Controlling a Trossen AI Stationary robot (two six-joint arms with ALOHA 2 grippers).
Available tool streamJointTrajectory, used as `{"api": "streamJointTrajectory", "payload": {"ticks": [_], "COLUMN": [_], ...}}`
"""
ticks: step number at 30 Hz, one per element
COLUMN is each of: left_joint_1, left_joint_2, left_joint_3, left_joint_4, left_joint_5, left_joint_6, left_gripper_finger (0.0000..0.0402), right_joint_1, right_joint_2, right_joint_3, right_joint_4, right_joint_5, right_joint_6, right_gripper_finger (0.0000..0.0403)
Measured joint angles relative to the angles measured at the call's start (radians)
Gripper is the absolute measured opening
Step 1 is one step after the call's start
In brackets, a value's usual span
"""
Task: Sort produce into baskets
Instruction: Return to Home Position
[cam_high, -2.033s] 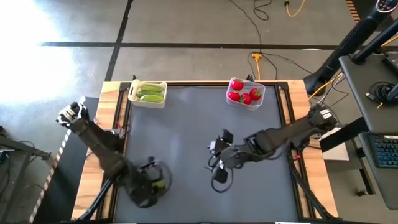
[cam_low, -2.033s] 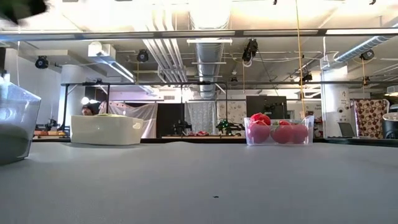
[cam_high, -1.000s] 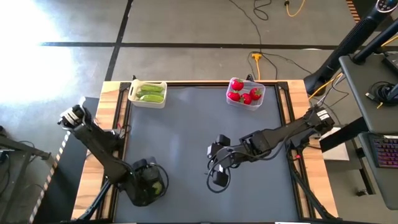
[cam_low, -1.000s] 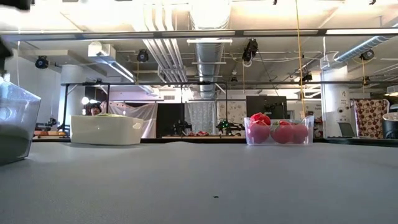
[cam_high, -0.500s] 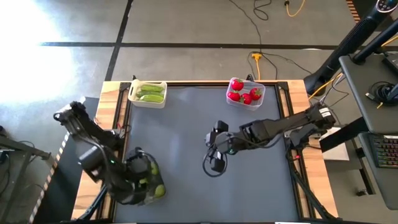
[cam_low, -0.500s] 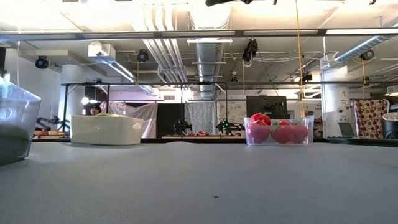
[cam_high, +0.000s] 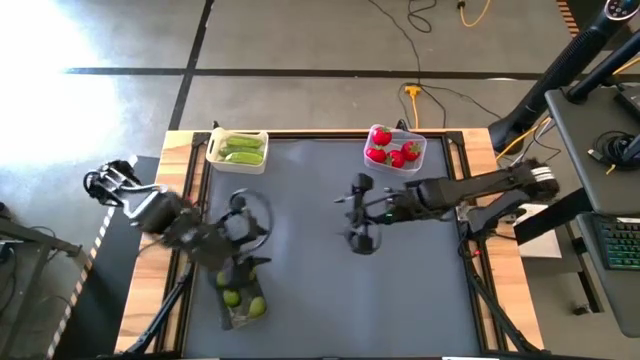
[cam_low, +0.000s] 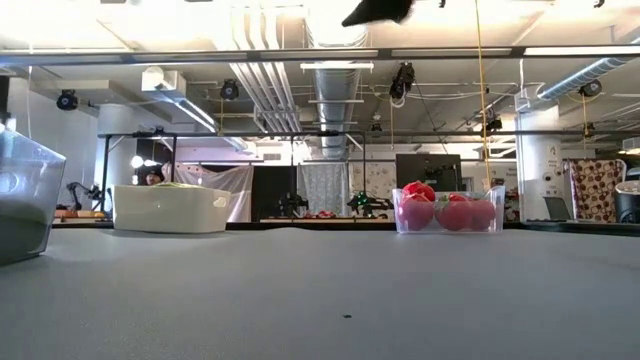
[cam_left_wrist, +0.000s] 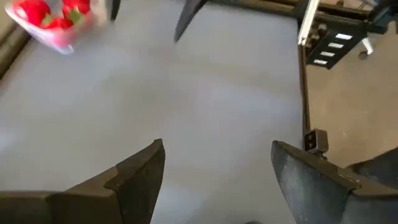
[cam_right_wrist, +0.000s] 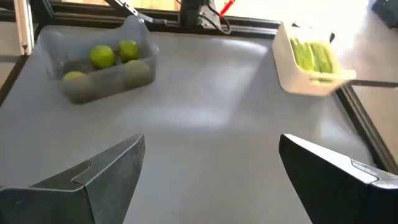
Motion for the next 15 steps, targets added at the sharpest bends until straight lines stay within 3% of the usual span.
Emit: {"api": "streamJointTrajectory", "payload": {"ticks": [7, 12, 15], "left_joint_1": [0.239, 0.43, 0.529], "left_joint_2": [0.005, 0.002, -0.004], "left_joint_3": [-0.09, -0.121, -0.167], "left_joint_4": [0.093, 0.123, 0.193], "left_joint_5": [0.047, 0.269, 0.33], "left_joint_6": [0.08, 0.228, 0.313], "left_gripper_finger": [0.0275, 0.0275, 0.0275], "right_joint_1": [-0.003, -0.005, -0.007], "right_joint_2": [-0.301, -0.491, -0.577], "right_joint_3": [-0.488, -0.693, -0.774], "right_joint_4": [0.237, 0.242, 0.225], "right_joint_5": [0.037, 0.181, 0.199], "right_joint_6": [0.141, 0.294, 0.335], "right_gripper_finger": [0.0364, 0.0364, 0.0364]}}
